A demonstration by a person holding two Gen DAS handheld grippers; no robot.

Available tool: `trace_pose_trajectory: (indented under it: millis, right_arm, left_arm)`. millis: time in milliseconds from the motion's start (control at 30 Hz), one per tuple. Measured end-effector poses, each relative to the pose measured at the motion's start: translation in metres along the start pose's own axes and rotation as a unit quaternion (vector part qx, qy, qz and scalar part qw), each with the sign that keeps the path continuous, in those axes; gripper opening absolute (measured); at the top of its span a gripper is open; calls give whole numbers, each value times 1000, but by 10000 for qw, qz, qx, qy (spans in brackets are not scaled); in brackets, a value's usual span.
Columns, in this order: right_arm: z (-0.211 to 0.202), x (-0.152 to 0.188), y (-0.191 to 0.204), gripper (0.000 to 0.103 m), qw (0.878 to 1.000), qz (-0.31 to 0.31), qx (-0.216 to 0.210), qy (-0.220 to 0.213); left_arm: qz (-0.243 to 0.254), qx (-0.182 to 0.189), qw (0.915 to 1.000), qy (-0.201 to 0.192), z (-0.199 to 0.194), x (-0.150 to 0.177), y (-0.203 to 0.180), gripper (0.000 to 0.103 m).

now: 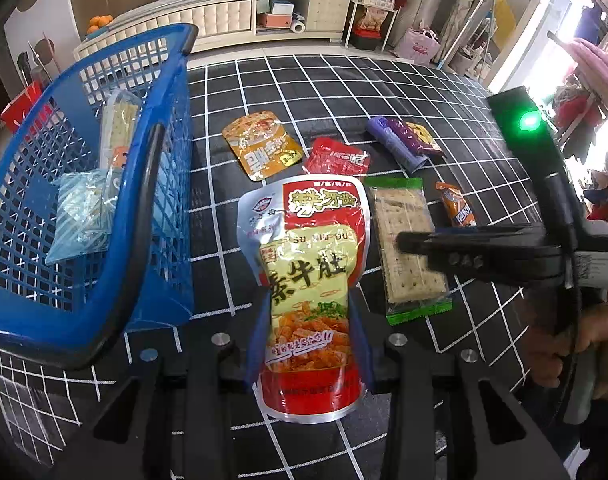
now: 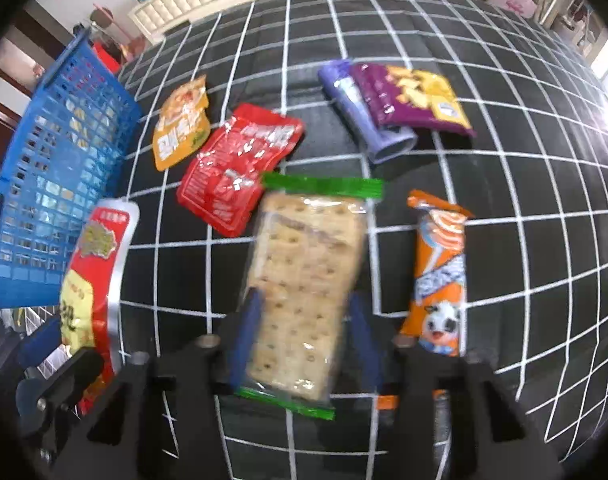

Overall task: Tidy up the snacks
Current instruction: 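Lift the red pouch with the left tool while the right tool carries the cracker pack toward the basket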

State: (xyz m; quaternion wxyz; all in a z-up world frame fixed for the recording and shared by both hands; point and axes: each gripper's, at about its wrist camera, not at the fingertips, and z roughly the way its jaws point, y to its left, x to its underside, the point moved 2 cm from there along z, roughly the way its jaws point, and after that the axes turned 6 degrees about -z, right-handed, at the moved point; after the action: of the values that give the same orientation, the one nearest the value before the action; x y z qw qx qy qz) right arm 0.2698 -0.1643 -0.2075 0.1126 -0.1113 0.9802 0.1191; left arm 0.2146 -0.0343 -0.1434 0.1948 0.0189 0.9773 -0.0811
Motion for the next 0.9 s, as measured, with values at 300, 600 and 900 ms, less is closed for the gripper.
trace_pose_trajectory:
  millis: [300, 600, 900]
  right_arm:
    - [-13, 7, 1, 15, 9994, -111, -262, -175]
    - [-61, -1, 24, 6, 9946, -668, -235, -756]
    - [-121, -12, 61, 6, 9848, -1081, -298, -1327]
  left_arm:
    - [50, 12, 9999, -164, -21, 6, -7, 35]
    - [-55, 86, 9986, -528, -60, 2, -2, 35]
    - [-126, 214, 9961, -850, -103, -5, 10, 35]
